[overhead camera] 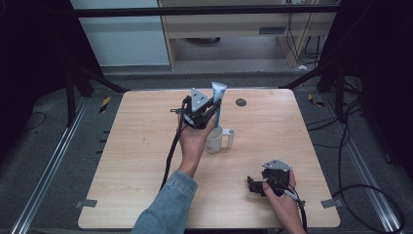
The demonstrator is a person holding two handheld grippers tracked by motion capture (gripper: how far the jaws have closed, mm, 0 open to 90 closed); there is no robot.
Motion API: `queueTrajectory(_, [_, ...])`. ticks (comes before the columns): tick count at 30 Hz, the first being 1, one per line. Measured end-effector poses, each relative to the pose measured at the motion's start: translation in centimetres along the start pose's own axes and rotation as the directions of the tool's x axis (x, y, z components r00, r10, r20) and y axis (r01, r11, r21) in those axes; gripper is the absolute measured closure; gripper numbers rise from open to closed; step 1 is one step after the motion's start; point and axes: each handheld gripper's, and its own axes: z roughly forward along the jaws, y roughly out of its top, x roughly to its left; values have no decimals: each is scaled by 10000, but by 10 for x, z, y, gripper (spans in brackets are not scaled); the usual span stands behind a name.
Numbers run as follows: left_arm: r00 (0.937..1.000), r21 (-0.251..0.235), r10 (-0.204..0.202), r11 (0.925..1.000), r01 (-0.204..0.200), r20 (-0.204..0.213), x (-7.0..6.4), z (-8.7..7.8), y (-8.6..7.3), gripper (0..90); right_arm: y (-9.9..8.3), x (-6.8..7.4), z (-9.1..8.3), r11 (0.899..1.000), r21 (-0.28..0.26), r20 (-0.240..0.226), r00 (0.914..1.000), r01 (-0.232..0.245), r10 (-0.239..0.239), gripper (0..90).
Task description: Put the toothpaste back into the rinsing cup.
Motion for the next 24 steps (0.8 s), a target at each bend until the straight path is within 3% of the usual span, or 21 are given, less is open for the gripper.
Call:
queueTrajectory(7, [9998, 152, -196, 9997, 196, -14, 3, 4, -8, 781, 0, 0, 0, 10000, 10, -15, 10000, -14, 14, 4])
queueTrajectory(24, [9995, -89, -312, 9995, 311, -45, 3, 7, -23, 781, 0, 0, 0, 10000, -9, -15, 10000, 9, -9, 4])
